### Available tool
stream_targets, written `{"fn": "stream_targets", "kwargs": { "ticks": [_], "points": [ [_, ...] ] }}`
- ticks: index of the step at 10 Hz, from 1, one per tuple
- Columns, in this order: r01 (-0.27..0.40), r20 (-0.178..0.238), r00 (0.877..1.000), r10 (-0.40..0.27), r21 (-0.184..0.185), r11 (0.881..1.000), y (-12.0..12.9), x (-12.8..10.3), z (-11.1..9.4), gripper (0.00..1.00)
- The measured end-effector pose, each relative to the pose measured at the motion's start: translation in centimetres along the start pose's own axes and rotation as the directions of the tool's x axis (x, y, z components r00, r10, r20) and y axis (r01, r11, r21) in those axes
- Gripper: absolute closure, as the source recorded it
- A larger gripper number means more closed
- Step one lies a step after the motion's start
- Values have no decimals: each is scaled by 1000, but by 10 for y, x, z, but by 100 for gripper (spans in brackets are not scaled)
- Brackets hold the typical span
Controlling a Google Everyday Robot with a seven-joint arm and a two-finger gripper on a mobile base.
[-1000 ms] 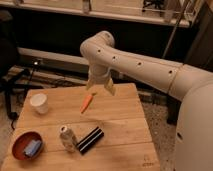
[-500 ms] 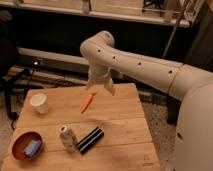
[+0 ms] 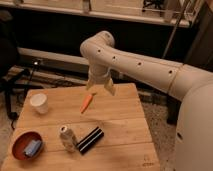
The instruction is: Drag the pepper across the table
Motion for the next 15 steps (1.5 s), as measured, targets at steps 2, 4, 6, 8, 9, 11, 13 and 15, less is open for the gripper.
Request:
{"fn": "stream_targets", "kwargs": {
  "ticks": [2,4,6,8,9,11,13,15],
  "points": [
    [0,0,1000,0,0,1000,0,0,0,20],
    [0,0,1000,0,0,1000,0,0,0,20],
    [0,0,1000,0,0,1000,0,0,0,20],
    [0,0,1000,0,0,1000,0,0,0,20],
    [3,2,1000,-3,1,1000,0,0,1,20],
    [29,-2,1000,-29,19,999,-7,11,7,20],
    [63,29,997,-65,76,995,-27,25,20,20],
    [84,89,992,-94,106,991,-37,34,28,20]
  ]
}}
